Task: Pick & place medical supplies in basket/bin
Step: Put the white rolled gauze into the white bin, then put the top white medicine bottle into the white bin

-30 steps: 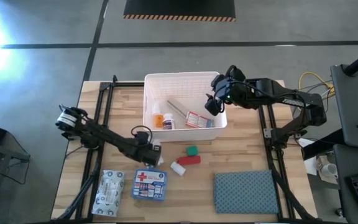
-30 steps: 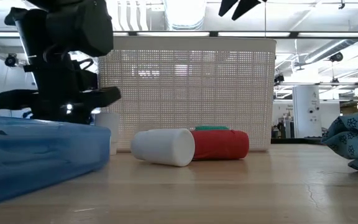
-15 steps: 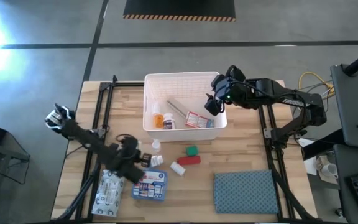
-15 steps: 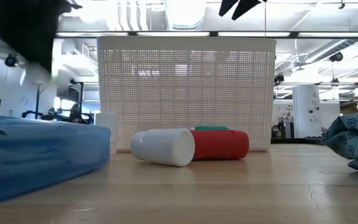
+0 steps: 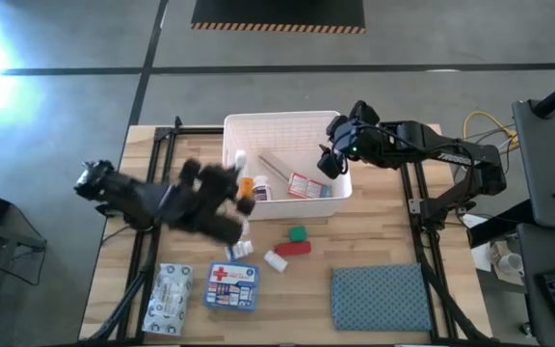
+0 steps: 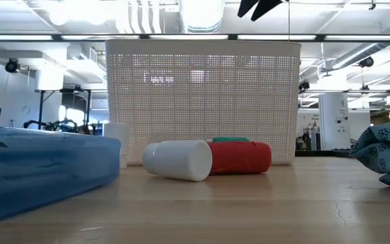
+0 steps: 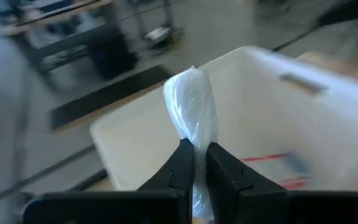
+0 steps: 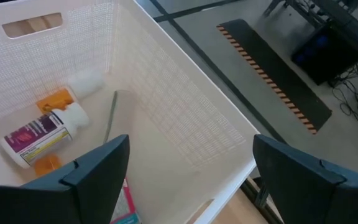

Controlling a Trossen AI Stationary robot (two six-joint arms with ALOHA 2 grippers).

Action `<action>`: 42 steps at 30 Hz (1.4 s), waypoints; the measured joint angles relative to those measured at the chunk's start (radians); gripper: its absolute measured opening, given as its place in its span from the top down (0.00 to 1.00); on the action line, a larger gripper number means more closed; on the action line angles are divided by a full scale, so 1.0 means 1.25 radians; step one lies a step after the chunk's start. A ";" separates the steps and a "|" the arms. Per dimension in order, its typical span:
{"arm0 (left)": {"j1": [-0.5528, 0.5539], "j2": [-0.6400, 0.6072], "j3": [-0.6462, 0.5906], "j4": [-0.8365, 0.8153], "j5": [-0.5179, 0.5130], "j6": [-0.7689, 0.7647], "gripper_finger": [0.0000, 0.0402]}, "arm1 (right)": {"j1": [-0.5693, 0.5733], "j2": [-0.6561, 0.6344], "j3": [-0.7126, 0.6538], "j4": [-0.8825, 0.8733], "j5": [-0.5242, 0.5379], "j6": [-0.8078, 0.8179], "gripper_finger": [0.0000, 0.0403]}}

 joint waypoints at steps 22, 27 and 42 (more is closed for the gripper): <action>0.167 -0.078 0.031 0.283 0.309 0.444 0.26 | 0.000 0.000 0.000 -0.063 0.020 0.017 0.18; 0.086 -0.130 0.026 0.246 0.383 0.364 0.26 | 0.000 0.000 0.000 -0.064 0.019 0.005 0.18; -0.190 -0.099 -0.337 0.212 0.466 -0.196 0.26 | 0.002 0.000 0.000 -0.069 0.017 -0.003 0.18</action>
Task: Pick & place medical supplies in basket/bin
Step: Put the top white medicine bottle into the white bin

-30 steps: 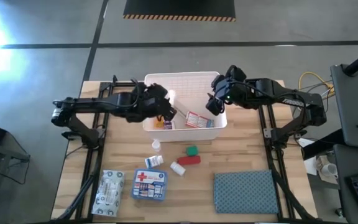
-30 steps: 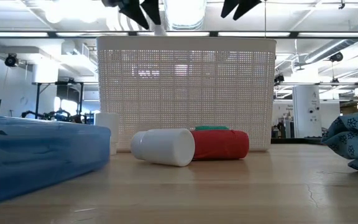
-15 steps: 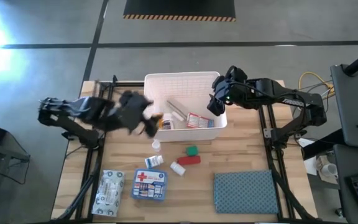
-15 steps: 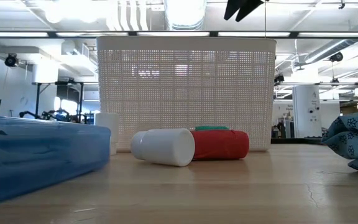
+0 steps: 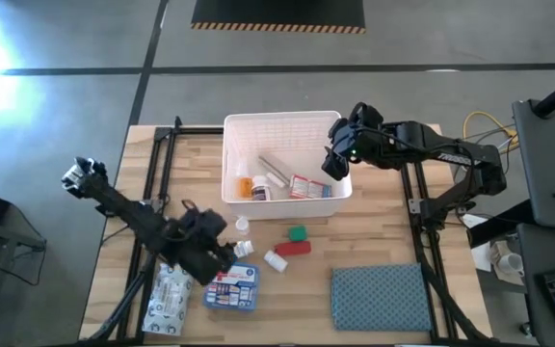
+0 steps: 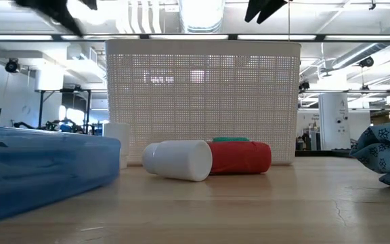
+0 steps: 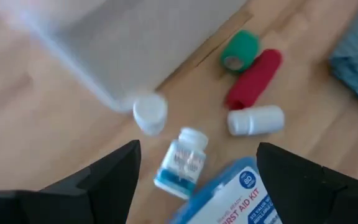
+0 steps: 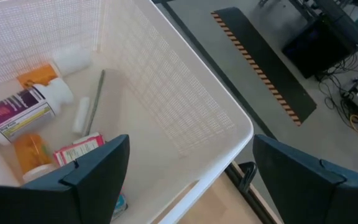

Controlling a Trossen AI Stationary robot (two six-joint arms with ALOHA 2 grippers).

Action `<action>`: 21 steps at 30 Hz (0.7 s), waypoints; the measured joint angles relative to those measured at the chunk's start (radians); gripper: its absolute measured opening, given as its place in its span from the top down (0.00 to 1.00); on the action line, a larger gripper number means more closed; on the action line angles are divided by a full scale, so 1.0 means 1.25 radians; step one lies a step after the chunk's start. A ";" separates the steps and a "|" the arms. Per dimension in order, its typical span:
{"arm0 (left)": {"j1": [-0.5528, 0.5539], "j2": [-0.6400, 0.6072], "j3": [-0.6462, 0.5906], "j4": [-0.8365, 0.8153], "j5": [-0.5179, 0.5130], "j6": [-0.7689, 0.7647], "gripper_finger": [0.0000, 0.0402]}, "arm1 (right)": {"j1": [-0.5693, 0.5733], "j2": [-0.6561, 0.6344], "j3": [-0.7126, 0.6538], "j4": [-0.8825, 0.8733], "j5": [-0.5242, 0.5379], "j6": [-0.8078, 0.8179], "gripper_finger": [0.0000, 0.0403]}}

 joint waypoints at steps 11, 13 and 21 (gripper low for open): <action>-0.005 0.098 -0.214 0.256 -0.046 -0.188 0.26 | 0.000 0.000 0.000 0.000 0.000 0.000 0.18; 0.008 0.123 -0.216 0.256 -0.049 -0.210 0.26 | 0.000 0.000 0.000 0.000 -0.001 0.000 0.18; 0.073 0.209 -0.164 0.248 -0.050 -0.226 0.26 | 0.000 0.000 0.000 -0.003 -0.001 -0.001 0.18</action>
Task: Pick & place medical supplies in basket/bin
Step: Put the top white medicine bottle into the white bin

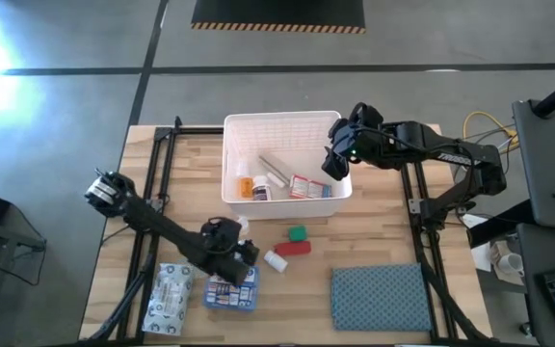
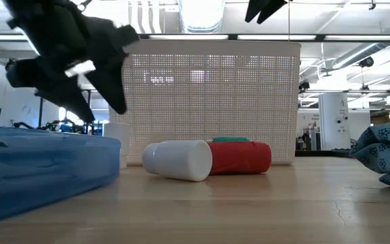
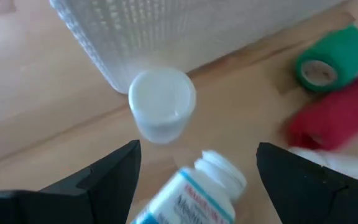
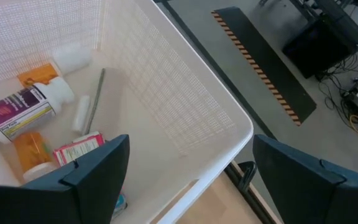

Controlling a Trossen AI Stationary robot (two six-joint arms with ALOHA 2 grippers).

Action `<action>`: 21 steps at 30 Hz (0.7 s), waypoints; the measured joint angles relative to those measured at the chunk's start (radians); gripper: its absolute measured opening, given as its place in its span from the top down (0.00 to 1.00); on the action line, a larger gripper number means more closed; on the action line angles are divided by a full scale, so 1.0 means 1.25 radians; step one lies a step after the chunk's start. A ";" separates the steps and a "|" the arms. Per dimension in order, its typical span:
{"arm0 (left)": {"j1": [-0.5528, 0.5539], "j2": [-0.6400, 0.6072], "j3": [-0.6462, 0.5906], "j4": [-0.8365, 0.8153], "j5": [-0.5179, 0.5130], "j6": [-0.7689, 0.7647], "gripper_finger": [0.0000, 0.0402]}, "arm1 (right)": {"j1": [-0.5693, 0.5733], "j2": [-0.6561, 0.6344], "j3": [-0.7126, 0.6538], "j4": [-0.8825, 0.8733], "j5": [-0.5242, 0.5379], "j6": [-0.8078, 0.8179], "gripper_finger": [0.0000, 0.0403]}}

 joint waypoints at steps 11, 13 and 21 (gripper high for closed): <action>0.082 0.029 0.010 -0.011 0.013 0.001 0.26 | 0.000 0.000 0.000 0.000 0.001 -0.016 0.18; 0.089 0.029 0.005 -0.013 0.029 0.002 0.29 | 0.000 0.000 0.000 -0.001 0.001 -0.016 0.18; 0.091 0.028 -0.008 -0.070 0.071 0.002 0.53 | 0.000 0.000 0.000 0.000 0.002 -0.031 0.18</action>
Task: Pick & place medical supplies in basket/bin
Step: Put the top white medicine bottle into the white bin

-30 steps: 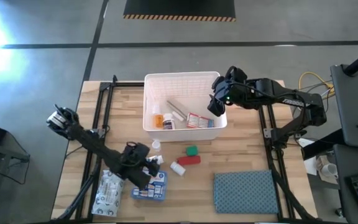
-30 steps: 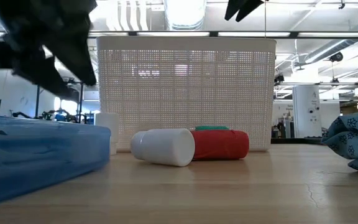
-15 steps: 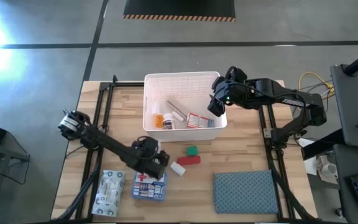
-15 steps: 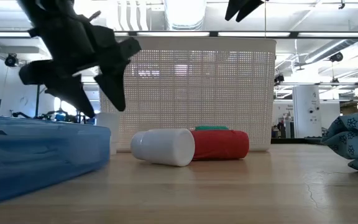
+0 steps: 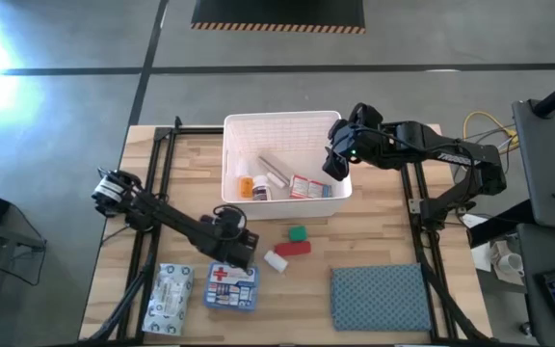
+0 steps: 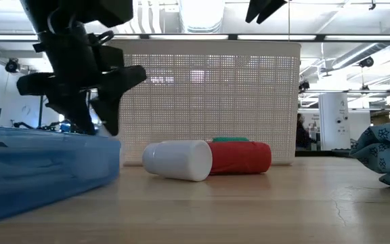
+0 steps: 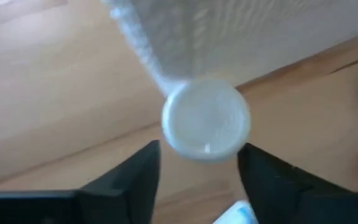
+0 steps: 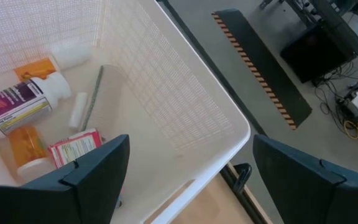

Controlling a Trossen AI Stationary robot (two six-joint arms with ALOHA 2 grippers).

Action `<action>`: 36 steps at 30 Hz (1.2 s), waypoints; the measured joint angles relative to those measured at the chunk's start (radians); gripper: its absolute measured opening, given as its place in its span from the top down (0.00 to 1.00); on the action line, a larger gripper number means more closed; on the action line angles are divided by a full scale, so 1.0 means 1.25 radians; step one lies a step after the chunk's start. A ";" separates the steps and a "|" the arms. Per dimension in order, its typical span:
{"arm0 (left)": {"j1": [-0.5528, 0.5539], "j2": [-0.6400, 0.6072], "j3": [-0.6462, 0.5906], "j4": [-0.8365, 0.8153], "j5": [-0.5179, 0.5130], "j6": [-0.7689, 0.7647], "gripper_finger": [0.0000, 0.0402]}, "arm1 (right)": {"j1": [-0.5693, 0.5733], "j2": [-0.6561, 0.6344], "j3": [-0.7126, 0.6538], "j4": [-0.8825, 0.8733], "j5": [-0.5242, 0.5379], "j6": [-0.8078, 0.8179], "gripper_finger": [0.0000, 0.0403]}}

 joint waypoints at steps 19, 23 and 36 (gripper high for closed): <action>-0.236 -0.157 0.063 -0.251 -0.092 -0.252 0.88 | -0.001 0.000 0.000 0.003 0.022 -0.013 0.18; -0.236 -0.136 0.062 -0.153 -0.134 -0.116 0.72 | -0.002 0.000 0.000 0.002 0.024 -0.020 0.18; -0.235 -0.012 0.062 -0.125 -0.155 0.047 0.30 | -0.002 0.000 0.000 -0.055 0.024 -0.033 0.18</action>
